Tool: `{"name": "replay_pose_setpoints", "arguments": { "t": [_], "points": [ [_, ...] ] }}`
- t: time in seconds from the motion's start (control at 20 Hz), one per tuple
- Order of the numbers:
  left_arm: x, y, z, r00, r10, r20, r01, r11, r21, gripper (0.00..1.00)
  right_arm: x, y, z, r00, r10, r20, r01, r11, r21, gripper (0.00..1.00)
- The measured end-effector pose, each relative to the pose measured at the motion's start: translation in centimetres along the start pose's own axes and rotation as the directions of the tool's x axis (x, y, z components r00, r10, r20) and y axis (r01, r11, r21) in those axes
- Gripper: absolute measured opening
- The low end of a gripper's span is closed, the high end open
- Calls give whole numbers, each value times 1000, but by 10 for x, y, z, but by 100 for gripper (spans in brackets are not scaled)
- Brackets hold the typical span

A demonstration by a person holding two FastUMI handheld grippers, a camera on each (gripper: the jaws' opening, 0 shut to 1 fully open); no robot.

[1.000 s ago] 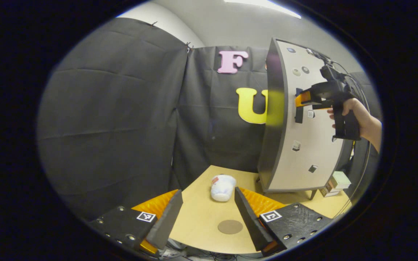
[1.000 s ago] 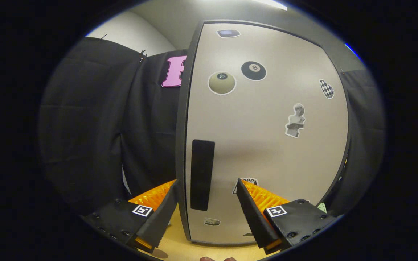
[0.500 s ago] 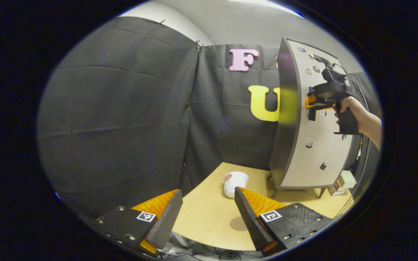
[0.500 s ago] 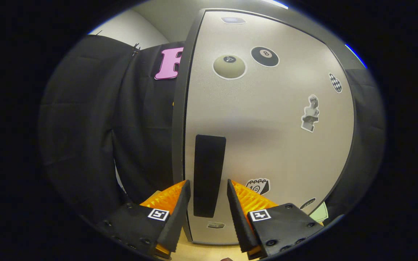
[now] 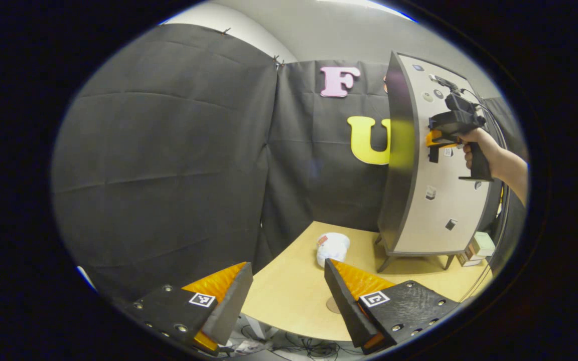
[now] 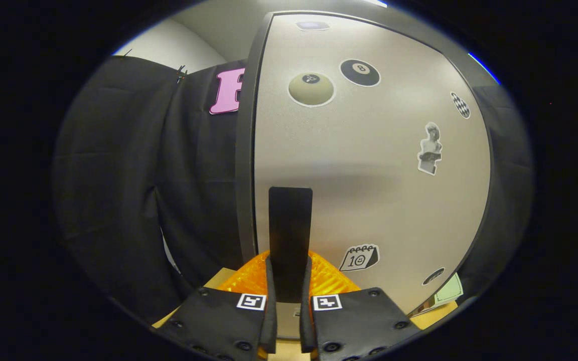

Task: Open the cabinet door with the right hand, grasp the bottle in the cabinet with the left hand and place it on the coaster, then close the cabinet door with the right hand.

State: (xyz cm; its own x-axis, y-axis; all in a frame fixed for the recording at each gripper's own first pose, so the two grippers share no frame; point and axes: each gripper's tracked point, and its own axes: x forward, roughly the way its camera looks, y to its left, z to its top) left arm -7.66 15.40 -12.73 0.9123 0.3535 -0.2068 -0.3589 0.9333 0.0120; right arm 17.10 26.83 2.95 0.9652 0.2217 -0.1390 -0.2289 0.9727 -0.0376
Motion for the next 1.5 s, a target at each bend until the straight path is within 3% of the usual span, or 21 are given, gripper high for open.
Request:
{"name": "replay_pose_setpoints", "arguments": {
  "t": [0.05,0.15,0.85,1.05,1.5],
  "points": [
    [1,0,0,1000,-2,-5,2,1000,7,87,-1,0,-1,1000,14,-9,-14,1000,-19,12],
    [1,-2,1,1000,-8,-5,8,1000,21,88,-3,1,-1,999,30,-14,-31,999,-40,8],
    [1,-47,22,989,-146,8,145,987,65,87,-48,-2,-7,984,173,-30,-175,981,-82,7],
    [17,-62,52,988,-148,36,142,982,124,89,-62,-4,-9,972,231,-34,-233,970,-73,8],
    [-9,-107,91,991,-103,85,95,992,89,87,-78,-18,-13,923,382,-38,-384,921,-60,8]
  ]
}}
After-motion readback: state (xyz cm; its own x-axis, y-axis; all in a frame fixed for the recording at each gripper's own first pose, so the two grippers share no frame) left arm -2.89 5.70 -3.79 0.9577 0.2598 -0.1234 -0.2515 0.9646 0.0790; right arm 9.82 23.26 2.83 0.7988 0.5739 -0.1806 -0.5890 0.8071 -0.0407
